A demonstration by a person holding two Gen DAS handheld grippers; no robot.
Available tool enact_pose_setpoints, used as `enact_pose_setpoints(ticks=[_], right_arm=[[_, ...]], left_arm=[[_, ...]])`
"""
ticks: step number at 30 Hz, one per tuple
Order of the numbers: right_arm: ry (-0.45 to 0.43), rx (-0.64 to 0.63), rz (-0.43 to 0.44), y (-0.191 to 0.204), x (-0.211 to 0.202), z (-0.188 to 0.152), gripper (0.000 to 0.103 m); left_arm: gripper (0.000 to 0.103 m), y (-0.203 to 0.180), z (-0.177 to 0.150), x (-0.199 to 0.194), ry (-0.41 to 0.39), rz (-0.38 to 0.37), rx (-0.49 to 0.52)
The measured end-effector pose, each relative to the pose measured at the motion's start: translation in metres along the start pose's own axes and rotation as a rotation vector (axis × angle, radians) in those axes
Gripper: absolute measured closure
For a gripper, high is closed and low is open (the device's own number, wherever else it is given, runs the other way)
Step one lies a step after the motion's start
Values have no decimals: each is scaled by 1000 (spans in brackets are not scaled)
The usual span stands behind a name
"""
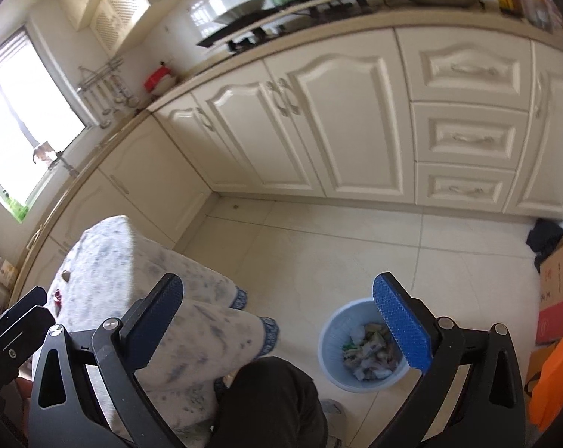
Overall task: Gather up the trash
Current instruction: 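Move both open tools back over the table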
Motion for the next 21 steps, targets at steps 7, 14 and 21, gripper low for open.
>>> enact_pose_setpoints(ticks=[7, 14, 21], right_arm=[[-43, -125, 87, 83, -22, 4, 0], [-82, -229, 171, 158, -44, -6, 0], [-118, -343, 234, 229, -61, -23, 0]], left_arm=[[1, 40, -20, -79, -99, 63, -61], [1, 81, -49, -158, -193, 141, -124], [1, 121, -86, -221, -268, 251, -212]])
Point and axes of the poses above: each gripper's, at about its wrist camera, not at the fingertips, and x roughly the way its jaws point, y to its left, z to its top, the point moved 1 cm from there along x, roughly the way its jaws point, and after that the axes turned 11 degrees about -z, right-handed, at the moved point
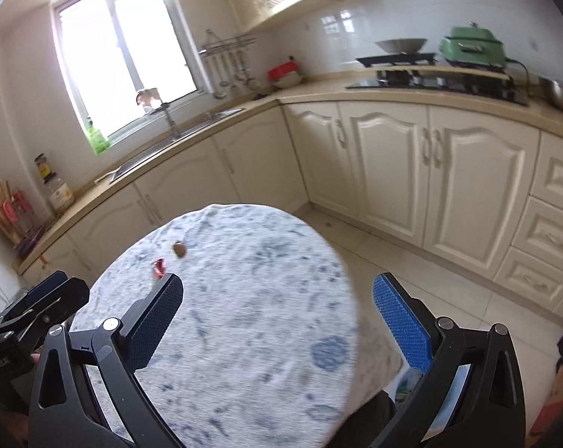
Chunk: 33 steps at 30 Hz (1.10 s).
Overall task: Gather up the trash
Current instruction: 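Move both open tools back over the table, then grasp the red-white wrapper with the left gripper while the right gripper grasps the brown bread roll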
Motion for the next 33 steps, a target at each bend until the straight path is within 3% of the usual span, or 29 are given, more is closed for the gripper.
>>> enact_pose_setpoints(ticks=[7, 13, 25, 29, 31, 33], right_arm=[[10, -104, 33, 56, 19, 2, 0], [59, -150, 49, 86, 57, 0, 0], [170, -153, 85, 108, 152, 7, 0], [201, -146, 94, 110, 176, 12, 0], [212, -153, 98, 112, 184, 15, 0], [219, -166, 102, 116, 191, 18, 0]], left_arm=[[1, 59, -14, -23, 1, 107, -120], [1, 95, -16, -5, 49, 180, -180], [5, 166, 35, 148, 245, 256, -211], [21, 182, 39, 199, 336, 255, -224], [21, 186, 38, 214, 338, 253, -221], [37, 185, 41, 220, 326, 246, -197]])
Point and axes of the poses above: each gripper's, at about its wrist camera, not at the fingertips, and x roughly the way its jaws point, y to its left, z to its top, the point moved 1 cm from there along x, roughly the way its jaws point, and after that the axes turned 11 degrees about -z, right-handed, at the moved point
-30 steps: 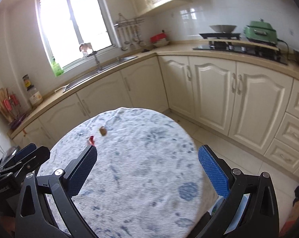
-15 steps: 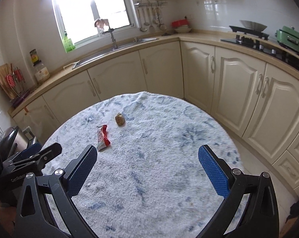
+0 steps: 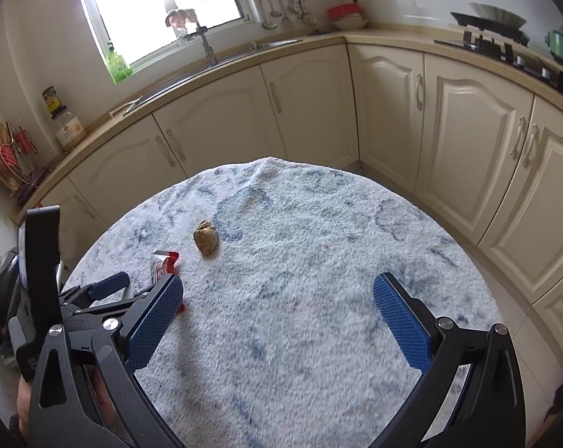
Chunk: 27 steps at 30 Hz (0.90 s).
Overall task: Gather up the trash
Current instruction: 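Grasp the red-white wrapper with the left gripper while the right gripper grasps the brown bread roll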
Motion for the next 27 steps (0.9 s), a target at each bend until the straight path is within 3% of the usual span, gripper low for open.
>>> enact_pose_setpoints(ticks=[1, 2, 3, 9, 15, 23, 27], right_arm=[[5, -10, 2, 2, 3, 1, 0], [10, -23, 3, 5, 6, 3, 0], [12, -29, 4, 8, 8, 3, 0], [22, -46, 15, 20, 15, 2, 0], [47, -78, 7, 38, 26, 1, 0], [57, -161, -15, 77, 53, 7, 1], [79, -189, -41, 87, 72, 12, 21]], left_arm=[[47, -1, 0, 0, -10, -11, 9], [67, -2, 0, 0, -10, -24, 21], [79, -2, -1, 1, -4, -36, 31], [94, 21, 2, 0, 14, -136, 4], [96, 41, 0, -13, -7, -148, 10], [96, 65, 2, -34, -107, -98, -16], [96, 77, 1, -29, -133, -85, -43]])
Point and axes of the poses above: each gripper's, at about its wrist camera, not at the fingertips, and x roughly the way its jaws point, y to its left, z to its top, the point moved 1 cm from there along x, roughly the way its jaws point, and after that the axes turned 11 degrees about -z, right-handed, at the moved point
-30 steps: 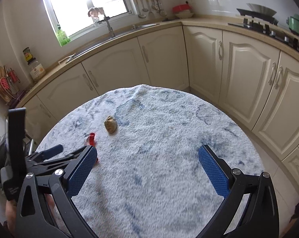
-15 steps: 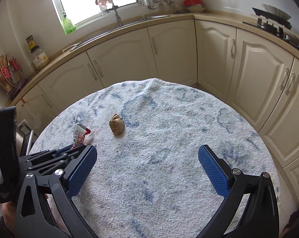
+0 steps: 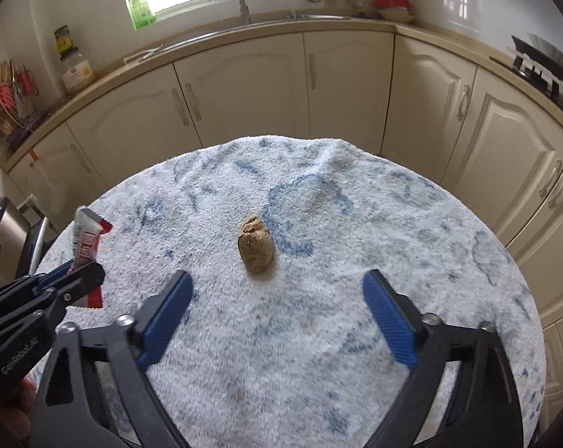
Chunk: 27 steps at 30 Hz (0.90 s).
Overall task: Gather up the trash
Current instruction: 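Grasp the red-white wrapper with the left gripper while the right gripper grasps the brown bread roll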
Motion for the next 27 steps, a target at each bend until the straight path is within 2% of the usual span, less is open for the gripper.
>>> enact_pose_setpoints(ticks=[3, 5, 8, 10, 11, 13, 19, 27], right_arm=[[22, -32, -17, 11, 14, 3, 32], [17, -46, -23, 17, 19, 5, 36], [-13, -84, -61, 28, 24, 9, 51], [-17, -89, -45, 34, 23, 10, 73], [-19, -97, -50, 37, 22, 9, 77], [-22, -106, -53, 40, 19, 6, 79], [-8, -64, 15, 33, -1, -11, 79], [-8, -29, 59, 18, -46, -54, 79]], left_arm=[[96, 6, -8, 6, 3, 4, -23], [96, 10, -10, -2, -5, 11, -34], [96, 11, -8, -10, -24, 30, -43], [96, 14, -8, -8, -15, 18, -58], [96, 14, -8, -9, -11, 17, -59], [96, 13, -9, -9, -6, 13, -59], [96, 8, -11, -12, -3, 10, -40], [96, 1, -18, -13, 3, -5, -22]])
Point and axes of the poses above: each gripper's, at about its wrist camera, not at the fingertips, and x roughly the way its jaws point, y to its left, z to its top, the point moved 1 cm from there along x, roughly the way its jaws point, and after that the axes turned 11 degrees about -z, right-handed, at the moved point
